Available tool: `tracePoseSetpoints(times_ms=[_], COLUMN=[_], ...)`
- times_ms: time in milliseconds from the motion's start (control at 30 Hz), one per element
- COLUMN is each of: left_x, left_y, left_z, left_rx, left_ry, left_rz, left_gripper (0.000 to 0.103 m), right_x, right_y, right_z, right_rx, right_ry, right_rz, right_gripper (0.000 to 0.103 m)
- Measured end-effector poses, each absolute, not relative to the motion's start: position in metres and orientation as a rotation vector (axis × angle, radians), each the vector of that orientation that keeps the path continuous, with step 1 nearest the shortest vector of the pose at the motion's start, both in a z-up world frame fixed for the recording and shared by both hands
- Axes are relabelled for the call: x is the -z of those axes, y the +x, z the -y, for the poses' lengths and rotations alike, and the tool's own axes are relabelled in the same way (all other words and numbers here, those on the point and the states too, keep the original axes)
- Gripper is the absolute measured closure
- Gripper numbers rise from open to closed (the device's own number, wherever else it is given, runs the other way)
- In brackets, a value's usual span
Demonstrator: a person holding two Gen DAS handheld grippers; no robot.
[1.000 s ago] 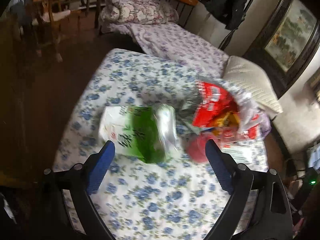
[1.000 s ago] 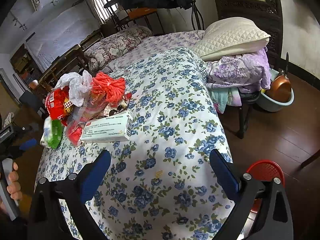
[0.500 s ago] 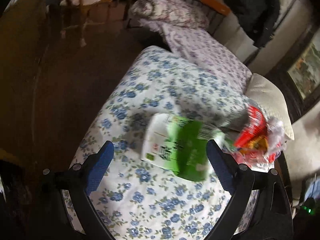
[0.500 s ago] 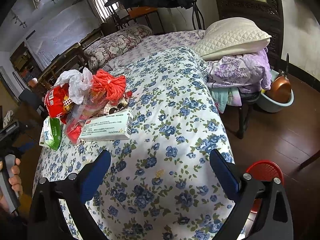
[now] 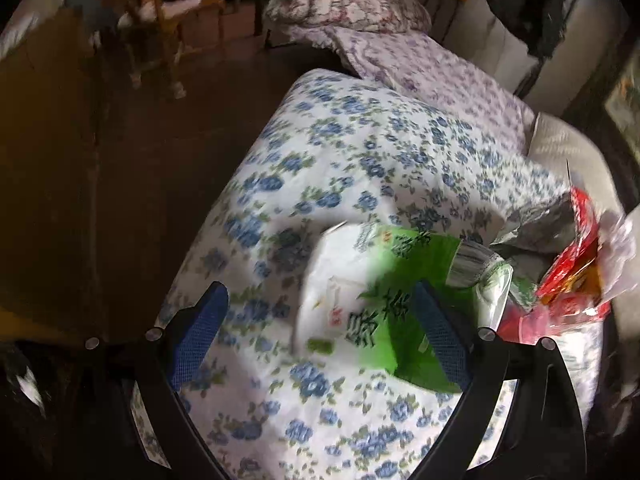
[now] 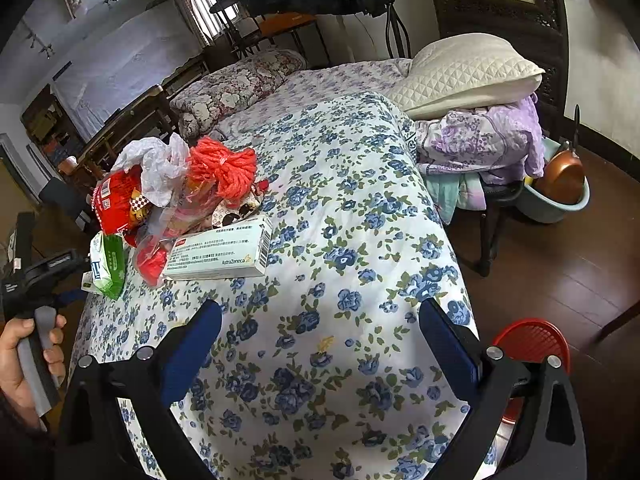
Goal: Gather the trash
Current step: 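Reach the left gripper to the green tea packet and grasp it, then grasp the white medicine box with the right gripper while the left holds the green packet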
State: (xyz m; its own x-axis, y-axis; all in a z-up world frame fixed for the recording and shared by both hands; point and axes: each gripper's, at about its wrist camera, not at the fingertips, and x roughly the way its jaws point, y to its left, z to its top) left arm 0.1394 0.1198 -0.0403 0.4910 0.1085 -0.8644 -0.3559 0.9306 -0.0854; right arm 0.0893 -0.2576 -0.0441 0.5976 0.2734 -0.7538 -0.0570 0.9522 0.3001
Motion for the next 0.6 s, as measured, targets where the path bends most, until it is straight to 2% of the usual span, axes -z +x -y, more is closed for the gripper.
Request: tracePoseSetpoints(times_ms=[233,367,433,467,500,600], left_x=[0.042,0.041,0.042,0.041,0.041,0.041], left_y=[0.158,0.149,0.148,0.149,0.15,0.154], left_z=[-0.056,-0.015,-0.009,-0.011,-0.014,-0.029], left_rx=[-0.229,-0.222,-0.225,-0.208,-0.186,-0.152], left_ry=[0.014,0.274,0.31,0.281,0.25,0.129], left_rz=[-1.018,-0.91,-0.884,-0.89,-0.899,-0.941], left_gripper=[0.013,0.013,0.015,0.02,0.033,0.049], right_x=[0.046,0.047,0.047,0.046,0.046,0.045], right_y=[0.09,0.09,0.089,0.089,0.089,0.087], right_z=[0.251,0.246,0.244,0.244,0.244,0.243], right_rx=[-0.201,-0.206,-0.207,-0.208,-0.21,-0.212], right_ry=[0.233,0.212,0.207,0.206,0.207,0.203], right_rz=[-0.921,-0.927,-0.927,-0.926,-0.925,-0.922], right_gripper=[0.006,0.006,0.006,0.006,0.006,0.006])
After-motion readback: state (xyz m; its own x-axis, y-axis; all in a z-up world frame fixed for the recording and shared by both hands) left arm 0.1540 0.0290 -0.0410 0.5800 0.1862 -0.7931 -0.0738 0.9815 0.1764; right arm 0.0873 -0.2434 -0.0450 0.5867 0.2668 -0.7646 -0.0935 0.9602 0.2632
